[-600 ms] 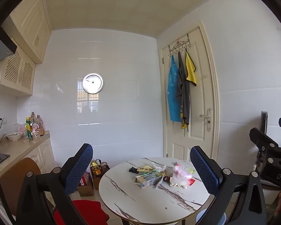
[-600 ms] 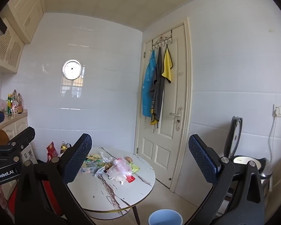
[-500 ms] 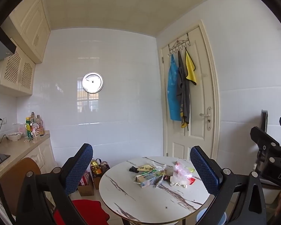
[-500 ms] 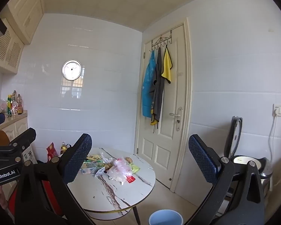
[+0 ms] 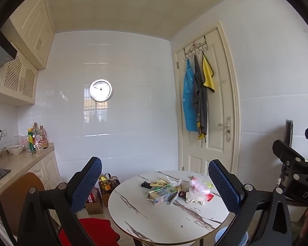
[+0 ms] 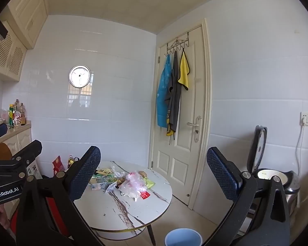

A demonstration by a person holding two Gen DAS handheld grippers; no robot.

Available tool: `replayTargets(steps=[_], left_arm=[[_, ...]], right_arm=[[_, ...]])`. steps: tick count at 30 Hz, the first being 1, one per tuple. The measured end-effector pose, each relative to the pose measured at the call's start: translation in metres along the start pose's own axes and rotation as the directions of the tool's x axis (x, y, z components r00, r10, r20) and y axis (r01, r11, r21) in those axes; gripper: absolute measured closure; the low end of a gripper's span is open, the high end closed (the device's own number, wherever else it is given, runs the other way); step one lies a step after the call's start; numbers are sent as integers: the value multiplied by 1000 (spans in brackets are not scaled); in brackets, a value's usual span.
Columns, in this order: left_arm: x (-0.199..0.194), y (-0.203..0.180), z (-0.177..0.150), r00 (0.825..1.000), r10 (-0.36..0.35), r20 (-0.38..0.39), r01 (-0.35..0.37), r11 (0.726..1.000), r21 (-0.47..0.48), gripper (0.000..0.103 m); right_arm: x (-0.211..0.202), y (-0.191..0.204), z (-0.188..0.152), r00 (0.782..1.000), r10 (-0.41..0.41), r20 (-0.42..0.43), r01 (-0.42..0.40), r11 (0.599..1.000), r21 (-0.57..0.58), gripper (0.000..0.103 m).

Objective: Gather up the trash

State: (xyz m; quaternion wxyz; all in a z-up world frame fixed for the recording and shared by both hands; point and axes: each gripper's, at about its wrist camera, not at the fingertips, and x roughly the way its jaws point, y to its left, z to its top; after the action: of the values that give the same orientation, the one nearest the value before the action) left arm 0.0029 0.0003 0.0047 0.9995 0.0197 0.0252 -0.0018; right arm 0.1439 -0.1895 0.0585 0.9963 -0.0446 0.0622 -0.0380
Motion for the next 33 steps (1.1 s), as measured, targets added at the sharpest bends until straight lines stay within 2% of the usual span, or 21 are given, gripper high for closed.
replayTargets(steps=[33], left_arm=[[2, 2, -3, 1000, -4, -9, 3, 1000, -9, 1]], right_arm=[[0, 4, -2, 1000, 1, 6, -1, 1000, 9, 0]])
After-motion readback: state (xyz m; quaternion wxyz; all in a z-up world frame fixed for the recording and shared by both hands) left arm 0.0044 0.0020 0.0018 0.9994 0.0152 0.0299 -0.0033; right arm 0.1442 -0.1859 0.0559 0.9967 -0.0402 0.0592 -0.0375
